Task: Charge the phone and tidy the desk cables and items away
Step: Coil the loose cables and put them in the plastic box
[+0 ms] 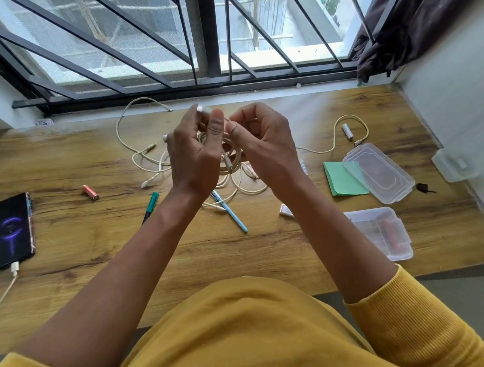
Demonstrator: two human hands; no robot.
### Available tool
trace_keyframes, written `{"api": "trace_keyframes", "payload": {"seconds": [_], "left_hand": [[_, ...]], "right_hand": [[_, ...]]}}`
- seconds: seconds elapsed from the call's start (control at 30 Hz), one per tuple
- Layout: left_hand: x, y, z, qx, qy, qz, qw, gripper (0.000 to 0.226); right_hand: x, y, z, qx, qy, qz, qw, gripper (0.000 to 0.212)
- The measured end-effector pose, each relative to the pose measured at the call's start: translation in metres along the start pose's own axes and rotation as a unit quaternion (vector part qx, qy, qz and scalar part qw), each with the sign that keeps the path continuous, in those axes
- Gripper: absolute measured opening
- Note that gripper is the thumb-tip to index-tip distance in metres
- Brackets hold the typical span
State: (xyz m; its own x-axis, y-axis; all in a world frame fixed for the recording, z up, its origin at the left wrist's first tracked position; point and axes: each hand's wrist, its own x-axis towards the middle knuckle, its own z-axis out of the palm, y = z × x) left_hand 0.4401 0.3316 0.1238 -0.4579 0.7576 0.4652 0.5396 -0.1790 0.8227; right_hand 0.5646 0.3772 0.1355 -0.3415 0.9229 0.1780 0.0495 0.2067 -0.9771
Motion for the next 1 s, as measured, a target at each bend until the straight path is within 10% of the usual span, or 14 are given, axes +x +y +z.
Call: {"api": "trace_keyframes", "payload": {"seconds": [0.47, 1.0], "left_hand": [[0.001, 0.0, 0.002, 0.009, 0.057, 0.05, 0.997, 0.008], [0.006, 0.006, 0.003, -0.08, 0.056, 0.051, 0.994, 0.008]], "right_hand": [[-0.008, -0.013, -0.004, 0.236, 0.049, 0.201, 0.949, 0.018], [-0.008, -0.011, -0.003, 0.2, 0.001, 0.281, 0.939, 0.01]]}}
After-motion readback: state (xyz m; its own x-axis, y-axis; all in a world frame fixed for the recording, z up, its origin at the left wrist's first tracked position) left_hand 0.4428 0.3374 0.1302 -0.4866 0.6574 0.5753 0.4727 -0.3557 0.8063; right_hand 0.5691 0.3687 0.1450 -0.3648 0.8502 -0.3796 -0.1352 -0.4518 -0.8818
